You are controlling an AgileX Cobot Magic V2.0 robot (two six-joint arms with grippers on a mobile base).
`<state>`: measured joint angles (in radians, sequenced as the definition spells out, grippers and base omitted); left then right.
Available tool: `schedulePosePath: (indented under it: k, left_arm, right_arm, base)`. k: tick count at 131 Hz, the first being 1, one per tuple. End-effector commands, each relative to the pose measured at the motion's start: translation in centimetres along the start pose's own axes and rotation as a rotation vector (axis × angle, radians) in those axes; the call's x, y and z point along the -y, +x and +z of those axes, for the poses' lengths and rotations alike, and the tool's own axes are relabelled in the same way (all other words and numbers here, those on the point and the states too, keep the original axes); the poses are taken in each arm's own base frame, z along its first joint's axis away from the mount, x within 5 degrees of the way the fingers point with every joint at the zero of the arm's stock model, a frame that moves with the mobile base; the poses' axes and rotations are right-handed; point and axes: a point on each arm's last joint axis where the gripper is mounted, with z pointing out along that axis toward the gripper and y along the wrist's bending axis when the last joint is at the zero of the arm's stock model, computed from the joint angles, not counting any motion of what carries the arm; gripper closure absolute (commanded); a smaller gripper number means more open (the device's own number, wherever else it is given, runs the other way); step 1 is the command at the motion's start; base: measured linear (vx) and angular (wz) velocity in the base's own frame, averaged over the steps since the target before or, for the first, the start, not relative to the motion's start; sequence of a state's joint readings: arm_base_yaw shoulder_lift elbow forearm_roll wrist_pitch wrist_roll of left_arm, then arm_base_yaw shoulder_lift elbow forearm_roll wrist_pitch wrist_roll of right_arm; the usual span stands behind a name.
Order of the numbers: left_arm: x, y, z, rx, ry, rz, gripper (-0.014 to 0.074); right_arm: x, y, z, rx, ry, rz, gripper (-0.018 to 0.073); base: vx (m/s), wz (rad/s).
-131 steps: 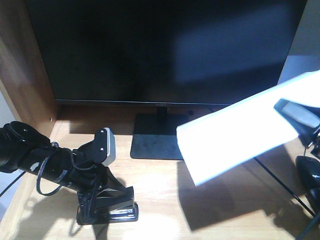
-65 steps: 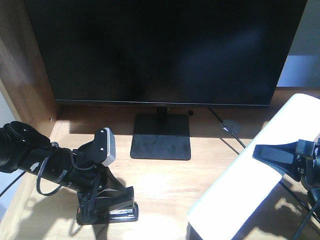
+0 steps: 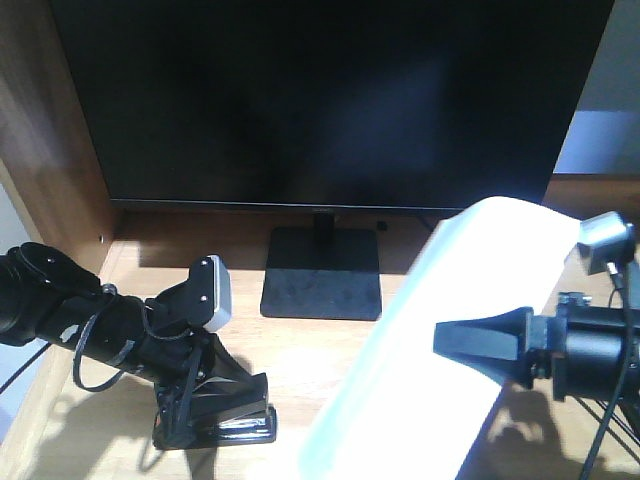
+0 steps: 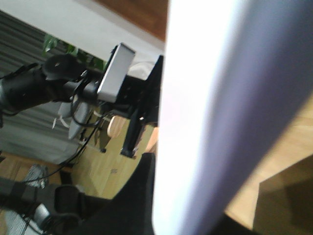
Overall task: Grab stapler and paper to desk for stapling
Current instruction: 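Swing the white paper with the right gripper down onto the desk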
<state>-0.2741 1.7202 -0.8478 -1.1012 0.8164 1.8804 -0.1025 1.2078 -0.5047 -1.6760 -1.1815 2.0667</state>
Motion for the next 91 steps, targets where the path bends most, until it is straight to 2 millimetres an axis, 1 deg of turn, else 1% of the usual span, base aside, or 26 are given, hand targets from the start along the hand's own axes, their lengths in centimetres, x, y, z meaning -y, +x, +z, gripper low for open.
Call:
schedulePosePath:
  k: [1,17,28,41,65,91]
  left_arm:
    - [0.1,-1.7,-1.0,0.066,-0.01,0.013,0.0603]
    - [0.1,-1.7,-1.0,0.066,-0.01,0.013,0.0603]
    - [0.1,-1.7,-1.0,0.066,-0.01,0.013,0.0603]
    - [0.1,-1.7,-1.0,0.066,-0.01,0.013,0.0603]
    - [0.1,-1.7,-1.0,0.066,-0.01,0.013,0.0603]
    - [0.1,-1.7,-1.0,0.066,-0.01,0.013,0.0603]
  right_arm:
    - [-2.7,0.0,0.3,-0.052,-0.199,-0.029,0.0562]
    - [-2.8,0.8,0.8,-0.128,-0.183,-0.055,0.0562]
    - [-1.9,1.5,0.9,-0.206,-0.086,-0.079,0.0562]
    - [-0.9,1.4,1.0,-0.171,-0.002,-0.068,0.0562]
    - [1.5,0.9,1.8,-0.156,0.091,-0.036,0.0562]
    - [5.2,1.0,3.3,-0.213,0.153,0.023,0.0562]
  base:
    - [0.0,0.0]
    - [0.0,0.0]
    - [0.0,0.0]
    - [0.0,0.0]
    - [0.0,0.0]
    - [0.0,0.0]
